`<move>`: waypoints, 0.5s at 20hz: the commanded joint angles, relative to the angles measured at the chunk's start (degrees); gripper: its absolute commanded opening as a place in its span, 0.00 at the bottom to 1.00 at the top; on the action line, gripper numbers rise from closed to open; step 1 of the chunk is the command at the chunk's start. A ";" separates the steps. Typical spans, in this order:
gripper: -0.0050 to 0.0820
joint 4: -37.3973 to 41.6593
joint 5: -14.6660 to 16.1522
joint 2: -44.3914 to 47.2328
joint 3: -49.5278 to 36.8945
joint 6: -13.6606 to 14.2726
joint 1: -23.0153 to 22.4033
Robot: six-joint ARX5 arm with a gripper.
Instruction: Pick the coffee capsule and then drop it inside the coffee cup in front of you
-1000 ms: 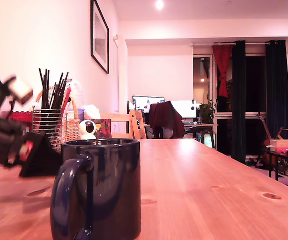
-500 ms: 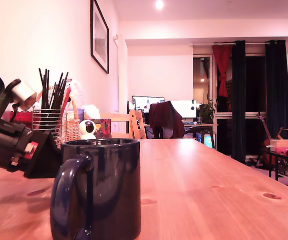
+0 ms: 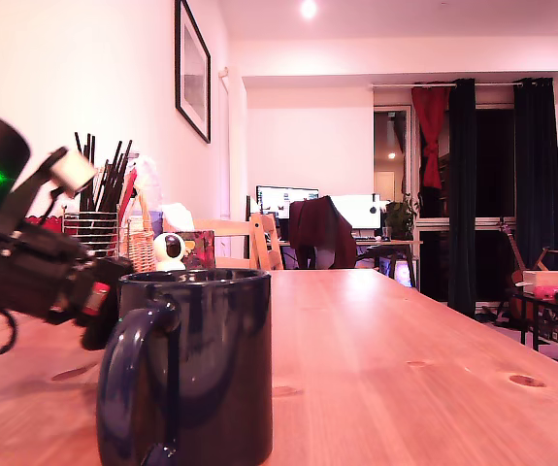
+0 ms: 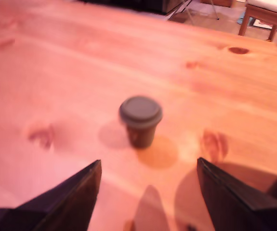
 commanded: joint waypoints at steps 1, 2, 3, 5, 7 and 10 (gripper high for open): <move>0.71 1.53 -0.20 1.99 -0.85 0.46 -0.15; 0.71 2.08 -0.33 2.73 -0.68 0.46 -0.17; 0.71 2.84 -0.28 3.91 -0.33 0.46 -0.17; 0.71 4.63 -0.24 6.82 0.50 -0.13 -0.22; 0.71 5.62 -0.11 8.68 1.60 -0.22 -0.57; 0.71 5.70 1.03 9.84 3.41 -0.24 -1.40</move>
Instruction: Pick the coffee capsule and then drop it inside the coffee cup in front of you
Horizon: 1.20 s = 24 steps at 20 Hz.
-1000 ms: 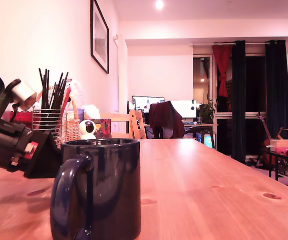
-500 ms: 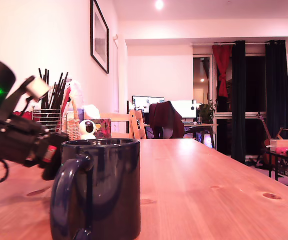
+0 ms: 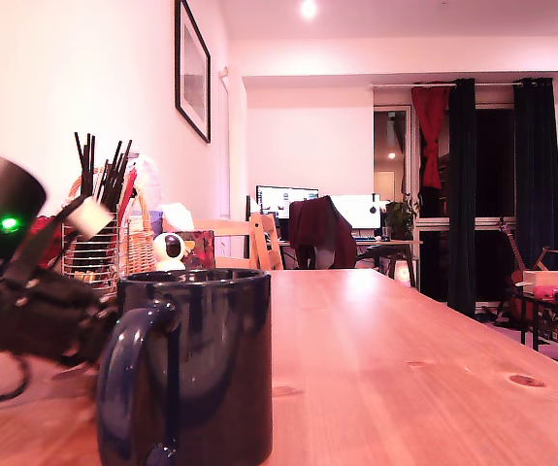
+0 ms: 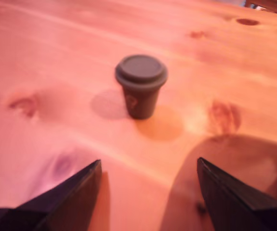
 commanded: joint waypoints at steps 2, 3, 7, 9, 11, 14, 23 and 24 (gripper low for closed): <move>0.71 1.11 0.68 0.87 2.10 -0.28 -0.92; 0.71 1.09 0.68 1.25 2.62 -0.07 -1.11; 0.71 1.11 0.70 4.00 4.98 -0.04 -1.49; 0.71 1.09 0.90 5.05 5.97 -0.07 -1.77; 0.71 1.09 0.90 5.09 6.64 -0.07 -2.12; 0.71 0.57 0.87 5.29 7.82 0.07 -2.75; 0.69 -1.01 0.68 7.93 11.41 0.00 -3.74; 0.67 -1.57 0.68 7.96 11.74 0.00 -3.74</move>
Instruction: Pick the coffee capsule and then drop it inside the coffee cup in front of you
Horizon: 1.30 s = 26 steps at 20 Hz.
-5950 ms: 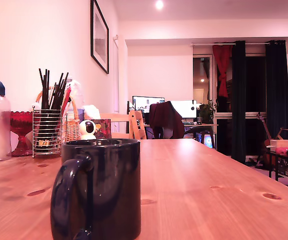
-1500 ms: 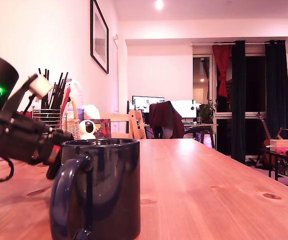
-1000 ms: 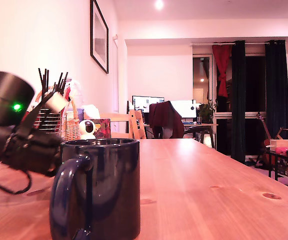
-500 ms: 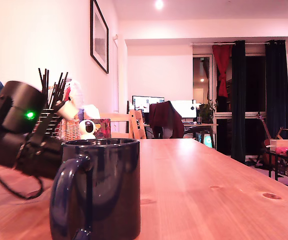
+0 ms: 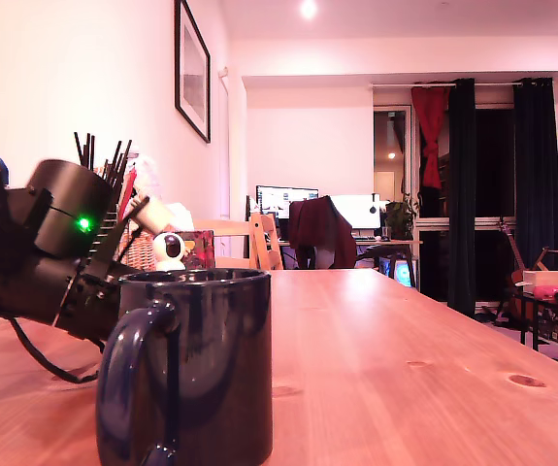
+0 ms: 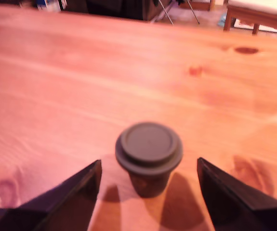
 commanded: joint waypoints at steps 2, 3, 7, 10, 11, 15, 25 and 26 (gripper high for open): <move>0.64 -0.96 0.07 1.31 1.64 0.11 -0.17; 0.63 -1.42 0.07 1.33 1.97 0.26 -0.24; 0.52 -2.51 0.07 1.40 2.43 1.42 -0.57; 0.34 -2.51 0.07 1.40 2.49 1.51 -0.57; 0.31 -2.58 0.07 1.40 2.49 1.51 -0.57; 0.22 -2.62 0.07 1.40 2.49 1.49 -0.55; 0.22 -3.34 0.02 -0.63 2.58 -0.81 -0.11; 0.22 -4.13 0.02 -1.49 2.58 -0.81 0.11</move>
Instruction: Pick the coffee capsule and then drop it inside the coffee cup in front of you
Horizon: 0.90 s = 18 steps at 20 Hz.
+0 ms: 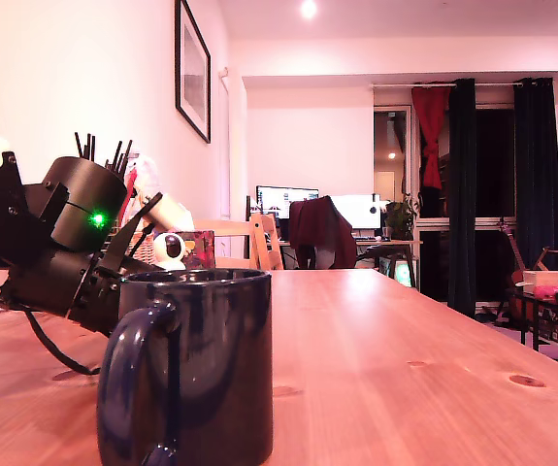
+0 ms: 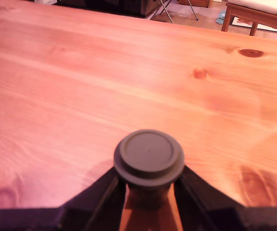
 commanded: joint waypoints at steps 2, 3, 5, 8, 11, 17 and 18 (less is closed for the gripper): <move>0.22 -3.23 0.02 -3.34 0.13 -2.51 0.96; 0.22 -4.90 0.04 -4.44 0.13 -2.36 1.27; 0.22 -8.48 0.09 -6.86 0.13 -2.36 1.77; 0.22 -14.80 0.07 -10.75 0.11 -2.36 2.10; 0.22 -20.46 0.04 -14.05 0.02 1.01 2.14; 0.22 -25.27 -1.90 -20.50 -1.90 1.03 2.95; 0.22 -25.20 -1.92 -21.79 -3.04 0.98 3.21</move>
